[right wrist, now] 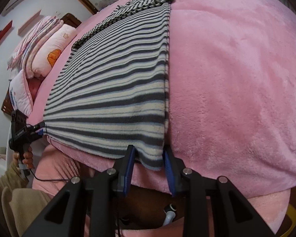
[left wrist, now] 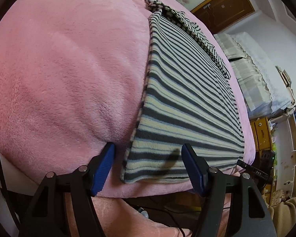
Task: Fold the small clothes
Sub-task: 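Close both tools on the shirt hem, then lift the hem with both tools and fold it over toward the collar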
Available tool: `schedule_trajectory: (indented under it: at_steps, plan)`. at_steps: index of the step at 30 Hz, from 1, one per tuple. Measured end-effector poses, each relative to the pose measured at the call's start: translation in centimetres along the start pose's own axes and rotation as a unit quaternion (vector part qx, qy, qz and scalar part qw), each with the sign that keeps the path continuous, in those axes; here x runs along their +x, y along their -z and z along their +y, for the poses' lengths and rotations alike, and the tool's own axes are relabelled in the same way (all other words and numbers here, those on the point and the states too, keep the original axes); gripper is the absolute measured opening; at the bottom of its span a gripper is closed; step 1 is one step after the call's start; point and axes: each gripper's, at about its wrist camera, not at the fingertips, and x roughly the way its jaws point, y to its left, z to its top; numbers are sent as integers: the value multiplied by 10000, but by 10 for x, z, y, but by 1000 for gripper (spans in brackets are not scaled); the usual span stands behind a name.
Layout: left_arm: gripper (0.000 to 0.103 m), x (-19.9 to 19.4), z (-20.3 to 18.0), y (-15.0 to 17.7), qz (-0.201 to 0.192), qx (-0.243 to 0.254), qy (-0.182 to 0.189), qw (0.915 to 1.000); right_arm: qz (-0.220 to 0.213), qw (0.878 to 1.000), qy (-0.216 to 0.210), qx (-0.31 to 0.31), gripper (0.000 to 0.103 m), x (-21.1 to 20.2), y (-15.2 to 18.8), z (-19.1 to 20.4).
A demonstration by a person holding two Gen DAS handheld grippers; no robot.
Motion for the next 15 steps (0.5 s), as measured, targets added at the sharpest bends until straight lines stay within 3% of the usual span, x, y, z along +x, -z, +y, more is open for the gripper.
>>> schedule_trajectory:
  at_steps: [1,2,3,5,12,15]
  plan:
    - [60,-1,-1,1,-18,36,-56,10000,-8,10000,9,-6,27,0,0,1]
    - [43,-1,-1,2,-46,44,-120,9999,-13,10000,20,-21,24,0,0,1]
    - [34,-1,1,4,-49,12,-169,9998,-18,10000,-5,-19,15,-1,1,1]
    - [8,-1,7,6,-22,-188,-10,9998,-23,10000,-90,30,9,-2,1,0]
    - [5,-9,-15,10,-48,16,-160,9999,-182,9997,6,-138,7,-16,2,9]
    - [5,-26,-22,4,-231,-60,95,9997,-312,9991,20,-293,7,-28,-1,16]
